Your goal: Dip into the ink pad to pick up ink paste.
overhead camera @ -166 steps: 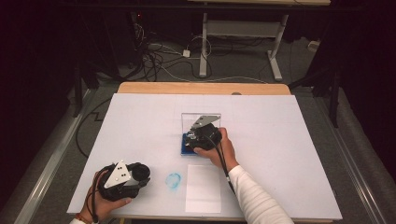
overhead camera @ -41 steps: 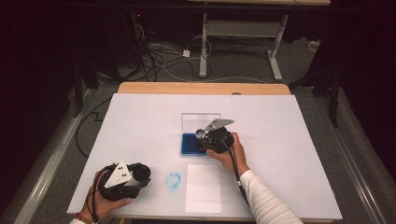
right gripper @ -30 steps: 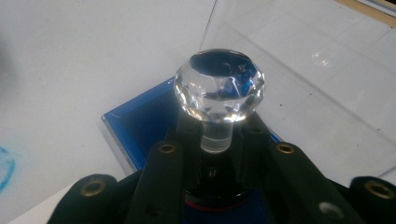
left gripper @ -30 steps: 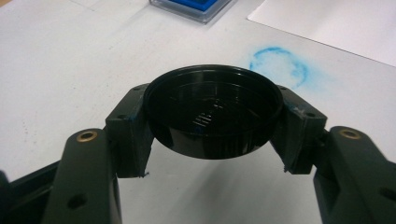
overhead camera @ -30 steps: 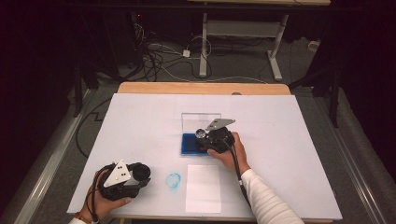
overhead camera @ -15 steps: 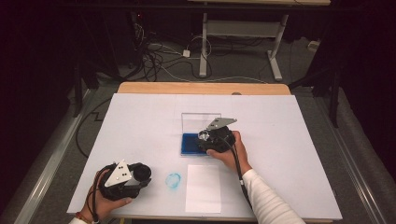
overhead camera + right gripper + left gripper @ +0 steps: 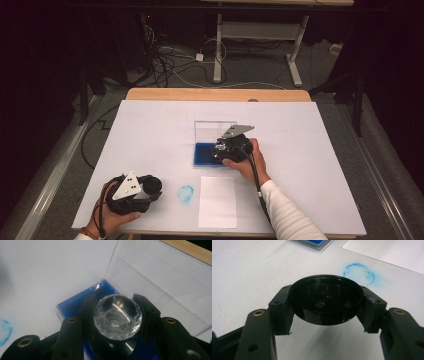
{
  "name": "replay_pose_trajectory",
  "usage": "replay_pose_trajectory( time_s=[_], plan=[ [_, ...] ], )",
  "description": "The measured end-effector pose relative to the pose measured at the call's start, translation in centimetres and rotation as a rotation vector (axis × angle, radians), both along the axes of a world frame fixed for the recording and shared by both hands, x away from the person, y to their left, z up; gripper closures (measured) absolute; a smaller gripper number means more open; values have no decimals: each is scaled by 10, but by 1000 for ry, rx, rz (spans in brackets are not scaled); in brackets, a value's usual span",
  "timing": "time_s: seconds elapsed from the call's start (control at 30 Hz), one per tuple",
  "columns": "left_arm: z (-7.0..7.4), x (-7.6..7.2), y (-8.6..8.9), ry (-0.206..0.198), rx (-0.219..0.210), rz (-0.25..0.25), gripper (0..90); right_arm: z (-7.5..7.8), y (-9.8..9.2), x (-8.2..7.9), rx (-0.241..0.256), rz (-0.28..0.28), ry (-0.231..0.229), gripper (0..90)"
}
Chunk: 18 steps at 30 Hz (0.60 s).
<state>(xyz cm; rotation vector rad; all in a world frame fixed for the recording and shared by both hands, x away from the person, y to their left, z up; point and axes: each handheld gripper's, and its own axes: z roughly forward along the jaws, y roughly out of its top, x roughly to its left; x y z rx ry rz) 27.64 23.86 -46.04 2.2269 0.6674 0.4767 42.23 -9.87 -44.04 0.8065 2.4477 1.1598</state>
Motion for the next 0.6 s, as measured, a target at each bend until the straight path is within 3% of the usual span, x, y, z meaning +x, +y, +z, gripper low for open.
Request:
replay_pose_trajectory(
  time_s=[0.27,0.6],
  plan=[
    [1,0,0,0,-2,1,364,3,-2,2,-2,-3,7,567],
    [2,-1,1,-8,-9,8,364,26,-5,-8,18,-7,-23,567]
  ],
)
